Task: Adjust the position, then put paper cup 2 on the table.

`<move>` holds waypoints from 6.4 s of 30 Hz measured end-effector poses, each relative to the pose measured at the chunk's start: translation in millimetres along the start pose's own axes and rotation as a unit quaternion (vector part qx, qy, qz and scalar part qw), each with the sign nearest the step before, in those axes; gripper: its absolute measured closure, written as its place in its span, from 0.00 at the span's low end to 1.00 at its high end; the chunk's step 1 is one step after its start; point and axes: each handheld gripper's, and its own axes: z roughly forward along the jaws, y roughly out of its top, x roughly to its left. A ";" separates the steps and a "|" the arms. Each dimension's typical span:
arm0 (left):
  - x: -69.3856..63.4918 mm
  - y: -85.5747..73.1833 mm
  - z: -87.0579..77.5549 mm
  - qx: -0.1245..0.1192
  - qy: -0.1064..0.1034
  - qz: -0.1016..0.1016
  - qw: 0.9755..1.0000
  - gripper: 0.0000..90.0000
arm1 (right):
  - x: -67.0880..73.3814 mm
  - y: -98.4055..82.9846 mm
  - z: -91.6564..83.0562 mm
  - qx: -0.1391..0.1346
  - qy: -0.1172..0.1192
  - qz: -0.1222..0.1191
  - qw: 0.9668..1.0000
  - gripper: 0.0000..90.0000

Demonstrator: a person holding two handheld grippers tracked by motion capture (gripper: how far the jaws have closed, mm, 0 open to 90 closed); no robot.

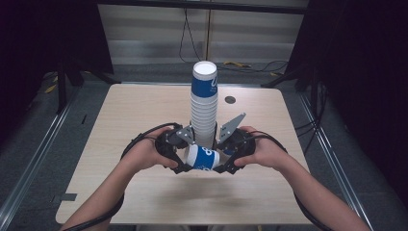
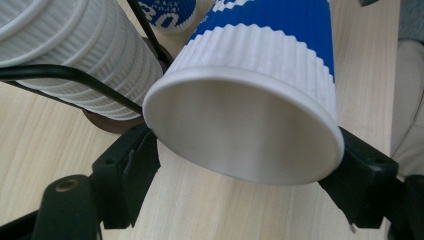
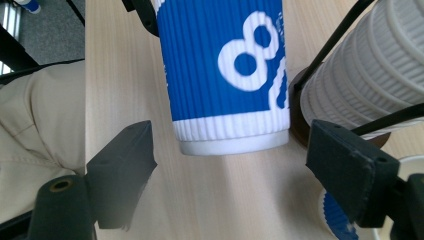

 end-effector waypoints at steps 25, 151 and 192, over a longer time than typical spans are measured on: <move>-4.7 13.5 6.1 0.023 0.001 0.033 0.999 0.23 | -0.8 7.5 19.7 0.018 0.022 0.012 1.000 0.22; -6.7 -60.8 21.4 -0.060 0.001 -0.089 0.994 0.19 | 8.0 -76.9 50.2 -0.101 -0.025 0.058 0.993 0.24; -5.8 -84.7 22.5 -0.098 0.011 -0.120 0.988 0.19 | 6.3 -132.1 22.8 -0.094 -0.040 0.096 0.990 0.16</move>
